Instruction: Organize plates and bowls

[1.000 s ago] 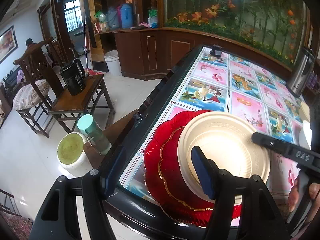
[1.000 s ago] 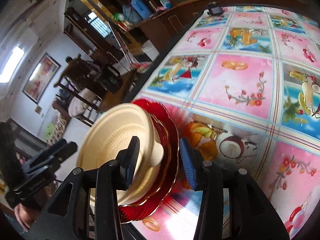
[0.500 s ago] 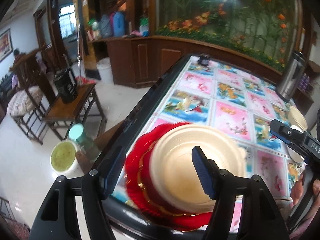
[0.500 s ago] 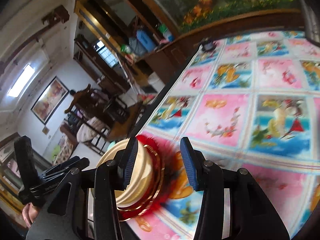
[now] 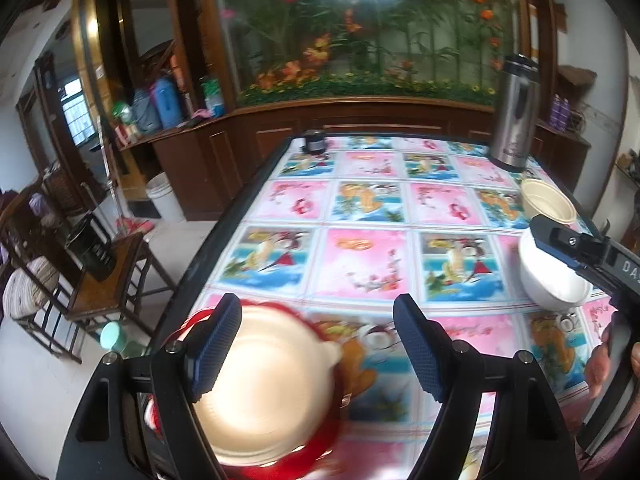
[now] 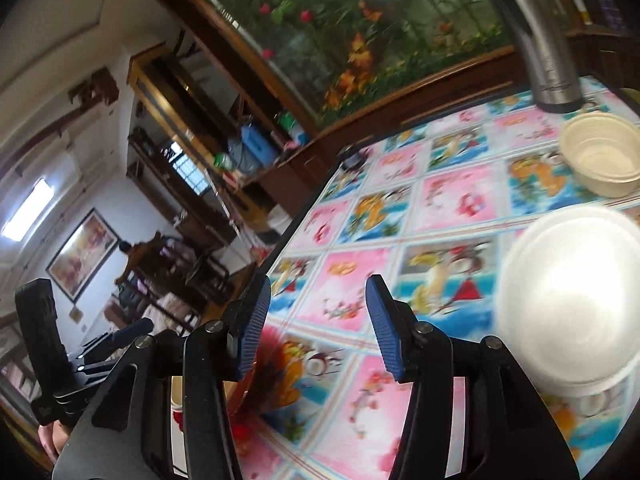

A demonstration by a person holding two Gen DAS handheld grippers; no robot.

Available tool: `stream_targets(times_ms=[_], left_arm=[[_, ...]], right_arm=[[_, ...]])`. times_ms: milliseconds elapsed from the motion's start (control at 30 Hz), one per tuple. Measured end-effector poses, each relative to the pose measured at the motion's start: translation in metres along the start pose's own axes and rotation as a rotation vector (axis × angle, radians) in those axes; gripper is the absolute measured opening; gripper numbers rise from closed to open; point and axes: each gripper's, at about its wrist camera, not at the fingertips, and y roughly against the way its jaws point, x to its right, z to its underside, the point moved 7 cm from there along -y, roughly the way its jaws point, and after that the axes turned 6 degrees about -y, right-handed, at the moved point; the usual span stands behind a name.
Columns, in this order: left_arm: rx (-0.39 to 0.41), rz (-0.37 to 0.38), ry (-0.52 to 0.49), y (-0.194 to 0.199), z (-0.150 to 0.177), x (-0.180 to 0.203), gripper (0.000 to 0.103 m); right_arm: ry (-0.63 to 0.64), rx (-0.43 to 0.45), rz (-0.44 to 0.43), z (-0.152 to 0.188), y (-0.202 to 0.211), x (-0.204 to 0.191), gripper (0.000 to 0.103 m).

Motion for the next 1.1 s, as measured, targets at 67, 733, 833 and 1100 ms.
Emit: stream_targets(times_ms=[67,733,833,1100], left_arm=[[0.004,0.013,-0.021,-0.003,-0.007,0.015,0.078],[-0.036,0.044,-0.178,-0.054,-0.061,0.124,0.079],[-0.064,0.044,-0.186,-0.069,-0.065,0.135,0.078],[-0.068,0.019,-0.204,-0.096,-0.092,0.162,0.079]], right_arm=[[-0.011,0.029,0.010,-0.010,0.017,0.013,0.050],[-0.119,0.270,0.176,-0.111,0.124,0.146,0.050],[-0.199,0.350,0.188,-0.130,0.137,0.170,0.050],[-0.398,0.562,0.299,-0.157,0.172,0.240,0.060]])
